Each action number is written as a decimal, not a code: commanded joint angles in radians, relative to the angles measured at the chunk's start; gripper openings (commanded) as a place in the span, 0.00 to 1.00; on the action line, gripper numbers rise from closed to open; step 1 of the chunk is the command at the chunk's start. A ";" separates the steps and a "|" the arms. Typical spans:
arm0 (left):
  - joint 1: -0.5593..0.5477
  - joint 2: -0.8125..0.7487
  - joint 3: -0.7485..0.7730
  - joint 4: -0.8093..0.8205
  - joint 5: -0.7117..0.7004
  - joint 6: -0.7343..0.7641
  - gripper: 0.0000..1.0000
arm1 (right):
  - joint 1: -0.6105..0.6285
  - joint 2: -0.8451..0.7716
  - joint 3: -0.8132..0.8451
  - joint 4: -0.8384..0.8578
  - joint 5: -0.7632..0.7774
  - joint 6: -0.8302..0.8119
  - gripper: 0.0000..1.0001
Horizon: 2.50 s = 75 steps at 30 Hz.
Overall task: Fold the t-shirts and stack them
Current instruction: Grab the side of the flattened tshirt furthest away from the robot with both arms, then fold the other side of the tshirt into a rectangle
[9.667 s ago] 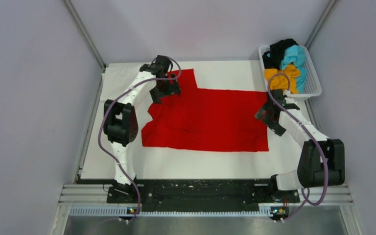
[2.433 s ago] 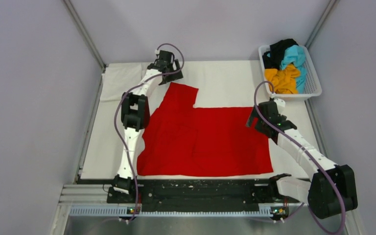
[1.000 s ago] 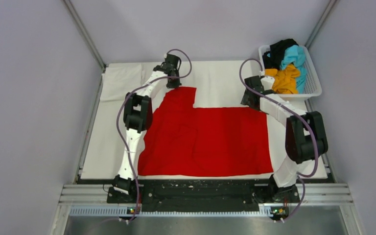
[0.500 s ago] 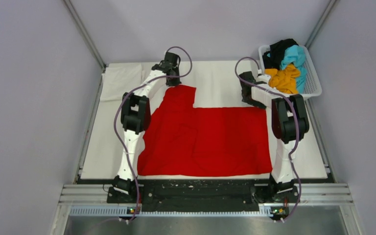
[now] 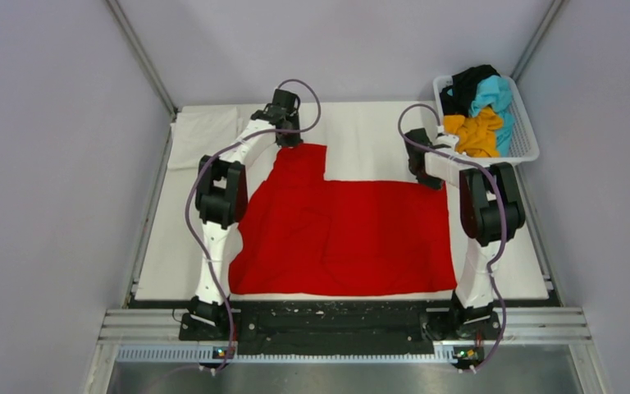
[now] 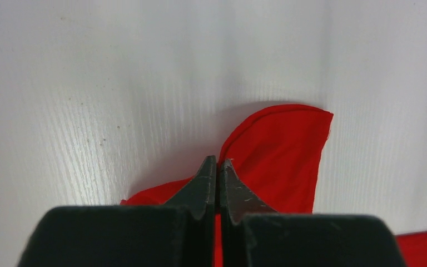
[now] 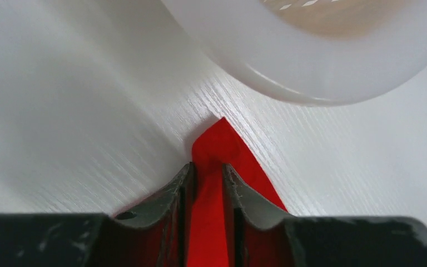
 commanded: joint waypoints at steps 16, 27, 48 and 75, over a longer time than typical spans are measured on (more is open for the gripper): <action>-0.036 -0.307 -0.270 0.158 -0.004 0.020 0.00 | 0.014 -0.245 -0.158 0.209 -0.186 -0.133 0.00; -0.107 -0.585 -0.649 0.152 -0.172 -0.050 0.00 | 0.054 -0.523 -0.380 0.182 -0.287 -0.140 0.00; -0.243 -1.135 -1.087 0.043 -0.308 -0.308 0.00 | 0.057 -0.770 -0.449 0.031 -0.219 -0.170 0.00; -0.424 -1.695 -1.489 -0.282 -0.069 -0.627 0.86 | 0.057 -0.878 -0.571 -0.225 -0.175 0.013 0.60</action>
